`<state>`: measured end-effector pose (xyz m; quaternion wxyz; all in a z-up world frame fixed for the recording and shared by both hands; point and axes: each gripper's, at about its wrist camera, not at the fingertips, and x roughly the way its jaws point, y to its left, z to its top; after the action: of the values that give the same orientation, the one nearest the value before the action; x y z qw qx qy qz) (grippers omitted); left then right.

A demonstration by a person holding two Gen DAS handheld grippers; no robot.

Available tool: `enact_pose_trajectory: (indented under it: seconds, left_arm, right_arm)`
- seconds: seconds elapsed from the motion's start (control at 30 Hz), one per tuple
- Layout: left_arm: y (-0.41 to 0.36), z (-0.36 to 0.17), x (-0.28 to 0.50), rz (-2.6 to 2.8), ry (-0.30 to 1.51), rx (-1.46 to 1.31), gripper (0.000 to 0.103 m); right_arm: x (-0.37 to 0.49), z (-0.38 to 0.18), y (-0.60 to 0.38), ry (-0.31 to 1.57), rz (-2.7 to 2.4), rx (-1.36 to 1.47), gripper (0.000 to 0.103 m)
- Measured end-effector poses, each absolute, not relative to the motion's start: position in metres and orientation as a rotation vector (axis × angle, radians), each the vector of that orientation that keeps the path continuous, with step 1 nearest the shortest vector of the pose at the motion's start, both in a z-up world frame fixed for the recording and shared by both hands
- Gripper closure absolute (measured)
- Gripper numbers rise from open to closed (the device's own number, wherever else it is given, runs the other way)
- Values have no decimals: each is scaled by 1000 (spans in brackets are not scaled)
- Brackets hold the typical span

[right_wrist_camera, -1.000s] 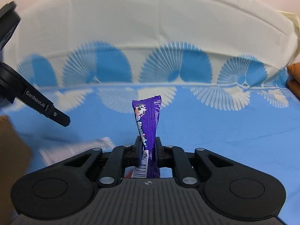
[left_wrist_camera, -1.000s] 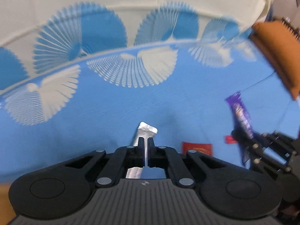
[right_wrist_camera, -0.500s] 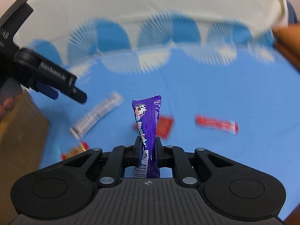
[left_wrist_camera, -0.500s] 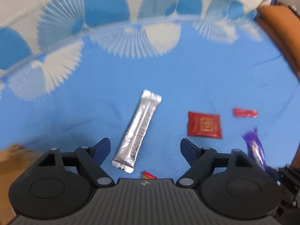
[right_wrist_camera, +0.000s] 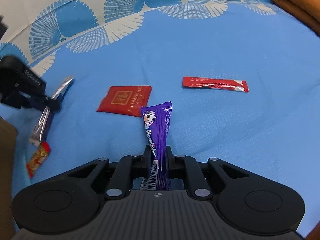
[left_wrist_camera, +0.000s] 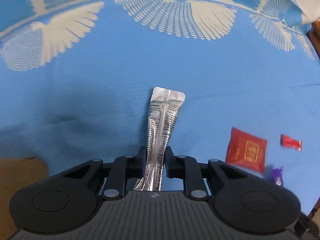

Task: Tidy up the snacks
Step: 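Carry the silver pouch and purple bar over the cardboard box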

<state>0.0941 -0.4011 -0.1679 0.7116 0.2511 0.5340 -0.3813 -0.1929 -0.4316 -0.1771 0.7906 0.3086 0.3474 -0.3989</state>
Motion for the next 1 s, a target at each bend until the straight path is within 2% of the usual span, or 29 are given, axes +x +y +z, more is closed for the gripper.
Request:
enact_pose_trajectory:
  seconds: [0.2, 0.33, 0.5, 0.73, 1.0]
  left_arm:
    - [-325, -88, 52, -908, 1056, 531, 83]
    - [-246, -21, 10, -965, 974, 489, 82]
    - [-140, 33, -37, -927, 886, 450, 82]
    - [5, 45, -69, -761, 905, 374, 82]
    - [95, 35, -81, -688, 904, 276, 82]
  right_arm:
    - [-212, -111, -388, 627, -790, 630, 89]
    - [-224, -54, -334, 557, -707, 561, 89]
    - [-234, -3, -249, 521, -553, 515, 89]
    - [-230, 16, -128, 583, -316, 467, 89]
    - [-227, 37, -54, 632, -229, 304, 89]
